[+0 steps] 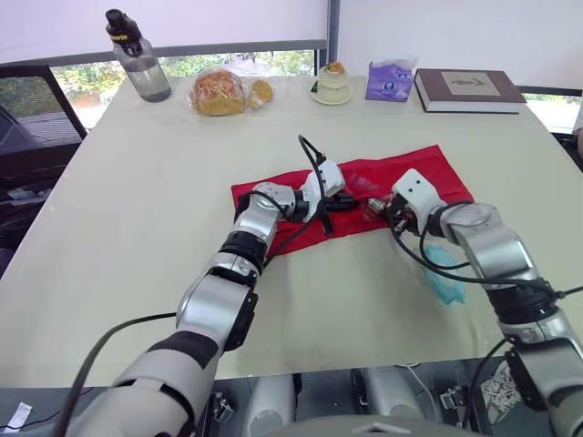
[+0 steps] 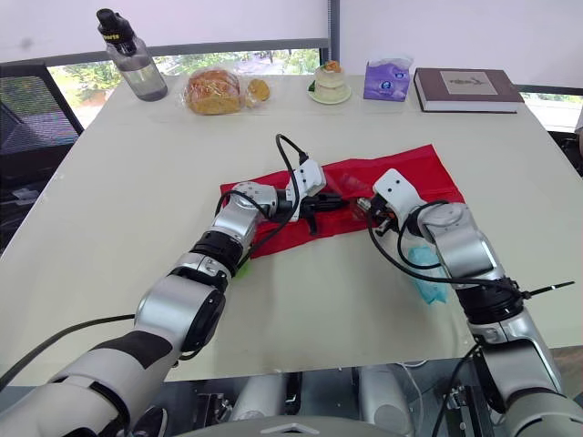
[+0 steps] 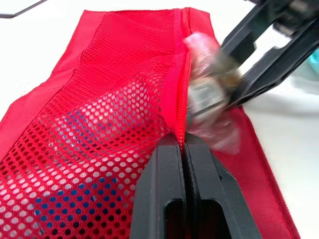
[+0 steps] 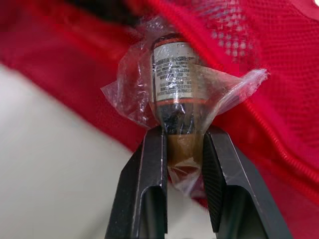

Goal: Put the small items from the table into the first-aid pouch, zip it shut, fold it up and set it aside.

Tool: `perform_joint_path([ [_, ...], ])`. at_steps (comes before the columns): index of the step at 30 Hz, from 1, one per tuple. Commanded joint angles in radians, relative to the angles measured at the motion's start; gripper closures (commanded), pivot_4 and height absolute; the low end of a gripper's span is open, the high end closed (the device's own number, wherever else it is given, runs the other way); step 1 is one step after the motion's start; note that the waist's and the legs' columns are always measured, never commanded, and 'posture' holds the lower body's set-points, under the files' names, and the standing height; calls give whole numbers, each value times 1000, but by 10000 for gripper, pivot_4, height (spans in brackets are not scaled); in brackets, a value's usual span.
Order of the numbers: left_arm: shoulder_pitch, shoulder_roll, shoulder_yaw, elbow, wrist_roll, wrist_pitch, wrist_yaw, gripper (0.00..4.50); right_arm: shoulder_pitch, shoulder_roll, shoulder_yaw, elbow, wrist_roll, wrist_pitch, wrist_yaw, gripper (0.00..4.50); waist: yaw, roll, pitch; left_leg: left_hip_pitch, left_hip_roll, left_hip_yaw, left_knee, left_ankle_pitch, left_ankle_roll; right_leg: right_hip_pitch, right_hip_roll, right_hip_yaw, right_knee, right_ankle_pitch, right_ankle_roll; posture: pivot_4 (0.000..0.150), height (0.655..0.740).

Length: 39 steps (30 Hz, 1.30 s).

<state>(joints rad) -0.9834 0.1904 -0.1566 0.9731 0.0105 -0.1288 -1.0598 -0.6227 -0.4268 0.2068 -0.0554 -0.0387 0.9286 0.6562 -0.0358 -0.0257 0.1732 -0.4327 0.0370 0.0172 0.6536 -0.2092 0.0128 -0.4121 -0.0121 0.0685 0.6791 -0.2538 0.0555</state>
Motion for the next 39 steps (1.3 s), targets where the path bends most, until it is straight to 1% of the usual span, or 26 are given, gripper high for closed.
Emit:
perform_joint_path([
  [1,13,-21,4,-47,-19,-2,-10,45000,-77,164,-71,52,-12,130,-196,41100,-2,0,0,0,0,0,0,0,0,0,0,0,0,0,0,1500,7400],
  [4,26,-31,-3,-62,-17,2,-14,45000,-119,268,-119,99,-12,130,-306,41100,-5,0,0,0,0,0,0,0,0,0,0,0,1,0,0,1500,7400],
  [7,35,-38,-5,-77,-18,8,-16,45000,-138,316,-138,97,5,123,-343,41100,-1,0,0,0,0,-1,0,0,0,0,0,-1,0,0,0,1500,7400],
  [9,41,-41,-7,-86,-18,11,-18,45000,-133,314,-125,83,13,99,-336,41100,-2,0,0,-1,0,0,0,0,0,0,-1,-1,0,0,0,1500,7400],
  [10,44,-42,-7,-91,-18,13,-18,45000,-127,311,-122,72,17,100,-334,31016,-2,0,0,-1,-1,0,0,0,0,0,-1,-1,0,0,0,1500,7400],
  [11,45,-42,-7,-93,-18,15,-18,45000,-118,303,-123,57,21,104,-332,28244,-2,0,0,-1,-1,0,0,0,0,0,-1,-1,-1,0,0,1500,7400],
  [13,44,-41,-6,-94,-18,17,-17,45000,-102,289,-128,31,28,113,-330,17953,-2,0,0,-1,-1,0,-1,0,0,0,-1,-1,0,0,0,1500,7400],
  [15,38,-37,-1,-86,-19,18,-18,45000,-73,246,-129,-20,39,122,-307,9143,-3,0,0,-1,-1,-1,-1,0,0,0,-1,-1,-1,0,0,1500,7400],
  [16,33,-33,3,-79,-20,18,-19,45000,-50,214,-130,-61,49,135,-284,5513,-2,0,0,-1,-1,-1,-2,0,0,0,-1,-1,-1,0,0,1500,7400],
  [18,28,-29,7,-73,-22,21,-20,45000,-18,171,-132,-120,69,155,-258,5513,-3,0,0,-1,-1,-1,-2,0,0,0,-1,-2,-1,0,0,1500,7400],
  [22,4,-32,33,-61,-50,48,-19,45000,93,42,-137,-292,133,179,-163,5513,0,0,0,-1,-1,-1,-2,0,0,0,-1,-2,-1,0,0,1500,7400],
  [24,-2,-32,35,-58,-52,50,-22,45000,125,23,-144,-324,155,166,-156,5513,-4,0,0,-1,-1,-1,-2,0,0,0,-1,-2,-1,0,0,1500,7400],
  [26,-3,-32,32,-54,-49,46,-30,45000,155,16,-130,-322,151,107,-164,5513,-8,0,0,0,0,-1,-2,0,0,0,0,-1,-1,0,0,1500,7400],
  [27,-4,-31,31,-52,-47,43,-36,45000,170,16,-120,-310,143,60,-169,10583,-8,0,0,0,0,-1,-1,0,0,0,0,-1,-1,0,0,1500,7400],
  [29,-5,-31,29,-49,-44,41,-42,45000,183,25,-114,-291,139,11,-179,18380,-8,0,0,0,0,-1,-1,0,0,0,1,-1,0,0,0,1500,7400],
  [30,-6,-31,29,-49,-43,40,-44,45000,185,35,-117,-282,144,1,-186,24623,-7,0,0,1,0,-1,-1,0,0,0,1,-1,0,0,0,1500,7400],
  [34,-10,-29,29,-48,-41,38,-53,45000,174,62,-99,-213,128,-75,-213,42000,-5,0,0,0,0,-1,-1,0,0,0,1,-1,-1,0,0,1500,7400],
  [35,-10,-28,28,-49,-41,38,-55,45000,171,55,-83,-191,111,-97,-217,44132,-5,0,0,0,0,-1,-1,0,0,0,1,-1,-1,0,0,1500,7400],
  [39,-2,-24,25,-66,-42,40,-72,45000,136,85,-45,-77,80,-173,-244,44132,-5,0,0,0,0,-1,-1,0,0,0,0,-1,-1,0,0,1500,7400],
])
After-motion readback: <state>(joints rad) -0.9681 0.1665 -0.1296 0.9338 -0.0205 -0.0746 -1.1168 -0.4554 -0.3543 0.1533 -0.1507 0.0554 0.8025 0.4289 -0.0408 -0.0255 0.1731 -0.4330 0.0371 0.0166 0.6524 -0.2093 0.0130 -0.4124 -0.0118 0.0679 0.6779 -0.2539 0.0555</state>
